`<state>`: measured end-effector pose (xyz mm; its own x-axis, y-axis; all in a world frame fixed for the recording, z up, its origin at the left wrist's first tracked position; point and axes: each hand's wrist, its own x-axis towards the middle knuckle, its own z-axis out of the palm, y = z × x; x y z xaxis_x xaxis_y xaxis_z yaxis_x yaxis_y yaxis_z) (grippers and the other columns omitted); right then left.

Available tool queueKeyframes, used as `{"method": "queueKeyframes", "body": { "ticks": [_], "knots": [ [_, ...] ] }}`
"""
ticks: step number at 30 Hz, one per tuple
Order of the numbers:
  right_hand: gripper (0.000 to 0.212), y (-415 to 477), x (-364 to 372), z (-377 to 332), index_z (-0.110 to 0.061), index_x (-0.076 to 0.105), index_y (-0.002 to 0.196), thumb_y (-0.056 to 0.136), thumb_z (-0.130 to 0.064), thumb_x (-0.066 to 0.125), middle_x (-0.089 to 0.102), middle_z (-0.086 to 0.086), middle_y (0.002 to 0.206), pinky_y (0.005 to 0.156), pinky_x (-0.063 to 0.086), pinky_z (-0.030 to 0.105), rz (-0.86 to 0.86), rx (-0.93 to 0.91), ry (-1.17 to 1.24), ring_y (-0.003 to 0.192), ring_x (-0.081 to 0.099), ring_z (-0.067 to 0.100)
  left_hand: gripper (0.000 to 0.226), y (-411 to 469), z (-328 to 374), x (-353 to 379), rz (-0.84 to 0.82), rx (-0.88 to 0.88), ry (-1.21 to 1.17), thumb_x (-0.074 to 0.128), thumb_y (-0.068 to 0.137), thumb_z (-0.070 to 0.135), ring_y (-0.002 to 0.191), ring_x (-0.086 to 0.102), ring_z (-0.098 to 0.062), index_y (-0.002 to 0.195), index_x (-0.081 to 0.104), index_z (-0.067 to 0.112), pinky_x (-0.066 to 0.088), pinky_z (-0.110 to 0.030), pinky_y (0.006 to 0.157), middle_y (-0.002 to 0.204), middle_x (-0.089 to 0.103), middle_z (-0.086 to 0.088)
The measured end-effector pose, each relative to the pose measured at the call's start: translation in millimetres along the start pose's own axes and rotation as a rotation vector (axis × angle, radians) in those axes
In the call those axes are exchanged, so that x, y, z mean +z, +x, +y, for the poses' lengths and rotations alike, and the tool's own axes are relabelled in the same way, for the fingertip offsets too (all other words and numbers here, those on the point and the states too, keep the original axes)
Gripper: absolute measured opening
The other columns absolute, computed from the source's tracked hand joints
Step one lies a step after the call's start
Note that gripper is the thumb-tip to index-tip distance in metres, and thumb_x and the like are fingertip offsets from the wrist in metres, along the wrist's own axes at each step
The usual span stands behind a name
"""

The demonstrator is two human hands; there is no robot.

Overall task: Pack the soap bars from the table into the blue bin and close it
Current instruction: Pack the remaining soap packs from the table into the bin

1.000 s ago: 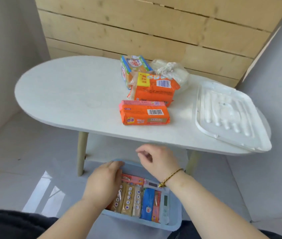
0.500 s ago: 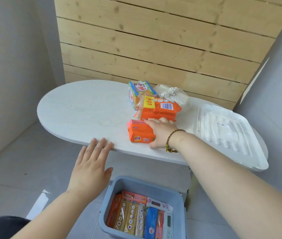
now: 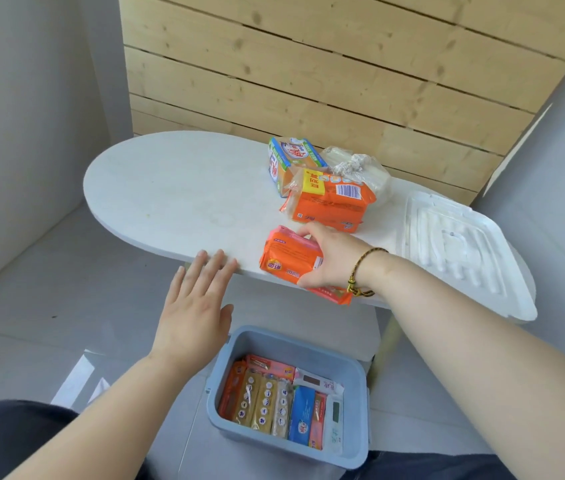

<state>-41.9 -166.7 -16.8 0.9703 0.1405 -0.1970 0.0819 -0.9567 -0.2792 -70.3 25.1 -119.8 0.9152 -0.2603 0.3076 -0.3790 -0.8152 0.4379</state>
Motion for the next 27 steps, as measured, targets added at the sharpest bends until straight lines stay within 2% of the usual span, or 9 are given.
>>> {"method": "queueKeyframes", "body": {
  "ticks": [3, 5, 8, 10, 13, 15, 19, 22, 27],
  "knots": [
    [0.073, -23.7, 9.9, -8.8, -0.021, 0.036, 0.131, 0.07, -0.024, 0.075, 0.052, 0.003, 0.126, 0.091, 0.043, 0.026, 0.028, -0.081, 0.171, 0.109, 0.054, 0.018, 0.052, -10.5, -3.8, -2.0, 0.122, -0.021, -0.085, 0.059, 0.08, -0.003, 0.135, 0.031, -0.034, 0.129, 0.046, 0.003, 0.021, -0.045, 0.111, 0.139, 0.046, -0.018],
    [0.072, -38.2, 16.5, -10.8, -0.023, 0.036, 0.131, 0.071, -0.023, 0.075, 0.051, -0.002, 0.122, 0.093, 0.043, 0.025, -0.04, -0.117, 0.249, 0.11, 0.053, 0.015, 0.043, -19.8, -9.8, -1.6, 0.173, -0.12, -0.149, 0.058, 0.08, -0.006, 0.127, 0.043, -0.039, 0.122, 0.052, 0.0, 0.032, -0.048, 0.105, 0.128, 0.055, -0.021],
    [0.071, -52.0, 38.4, -6.5, -0.028, 0.035, 0.131, 0.071, -0.028, 0.074, 0.051, -0.007, 0.118, 0.086, 0.047, 0.023, -0.208, -0.142, 0.227, 0.104, 0.053, 0.01, 0.036, -31.9, -22.8, 7.3, 0.058, -0.319, -0.259, 0.049, 0.088, 0.001, 0.124, 0.044, -0.033, 0.124, 0.051, 0.004, 0.035, -0.042, 0.102, 0.129, 0.055, -0.017],
    [0.07, -51.1, 63.5, 0.5, -0.029, 0.032, 0.131, 0.073, -0.032, 0.072, 0.053, -0.005, 0.122, 0.077, 0.048, 0.022, -0.312, -0.102, 0.181, 0.098, 0.053, 0.01, 0.037, -37.4, -29.8, 21.8, -0.113, -0.452, -0.329, 0.044, 0.092, 0.008, 0.125, 0.043, -0.03, 0.129, 0.046, 0.007, 0.034, -0.038, 0.101, 0.134, 0.05, -0.015],
    [0.071, -38.1, 113.3, 15.9, -0.027, 0.029, 0.135, 0.076, -0.032, 0.069, 0.05, 0.0, 0.132, 0.084, 0.05, 0.029, -0.421, 0.101, 0.293, 0.107, 0.057, 0.018, 0.041, -42.0, -36.4, 53.7, -0.365, -0.59, -0.399, 0.04, 0.095, 0.017, 0.132, 0.037, -0.027, 0.135, 0.037, 0.01, 0.03, -0.035, 0.107, 0.144, 0.039, -0.012],
    [0.071, -27.9, 148.4, 25.9, -0.021, 0.029, 0.137, 0.078, -0.026, 0.068, 0.049, 0.004, 0.134, 0.09, 0.049, 0.033, -0.418, 0.29, 0.504, 0.112, 0.056, 0.022, 0.046, -43.6, -36.7, 75.0, -0.463, -0.662, -0.456, 0.039, 0.096, 0.02, 0.135, 0.033, -0.027, 0.139, 0.029, 0.01, 0.027, -0.036, 0.109, 0.149, 0.031, -0.012],
    [0.063, -6.3, 212.0, 39.6, -0.011, 0.033, 0.136, 0.083, -0.019, 0.065, 0.05, 0.01, 0.134, 0.098, 0.046, 0.037, -0.361, 0.624, 0.99, 0.117, 0.054, 0.027, 0.045, -41.7, -34.0, 107.7, -0.529, -0.73, -0.505, 0.042, 0.095, 0.022, 0.132, 0.036, -0.028, 0.137, 0.032, 0.009, 0.029, -0.032, 0.105, 0.143, 0.04, -0.013],
    [0.063, 8.6, 247.1, 41.3, -0.011, 0.035, 0.137, 0.083, -0.021, 0.065, 0.047, 0.013, 0.137, 0.105, 0.041, 0.042, -0.381, 0.713, 1.095, 0.122, 0.05, 0.029, 0.047, -42.6, -36.7, 124.4, -0.548, -0.739, -0.403, 0.043, 0.094, 0.03, 0.129, 0.04, -0.027, 0.136, 0.033, 0.012, 0.031, -0.036, 0.106, 0.139, 0.046, -0.011],
    [0.067, 28.7, 281.6, 39.4, -0.017, 0.032, 0.14, 0.082, -0.025, 0.064, 0.046, 0.012, 0.14, 0.109, 0.036, 0.043, -0.43, 0.774, 1.173, 0.126, 0.046, 0.03, 0.051, -46.4, -46.2, 145.9, -0.571, -0.8, -0.538, 0.041, 0.095, 0.028, 0.133, 0.034, -0.026, 0.14, 0.026, 0.011, 0.026, -0.042, 0.113, 0.146, 0.037, -0.01]
  ]
}}
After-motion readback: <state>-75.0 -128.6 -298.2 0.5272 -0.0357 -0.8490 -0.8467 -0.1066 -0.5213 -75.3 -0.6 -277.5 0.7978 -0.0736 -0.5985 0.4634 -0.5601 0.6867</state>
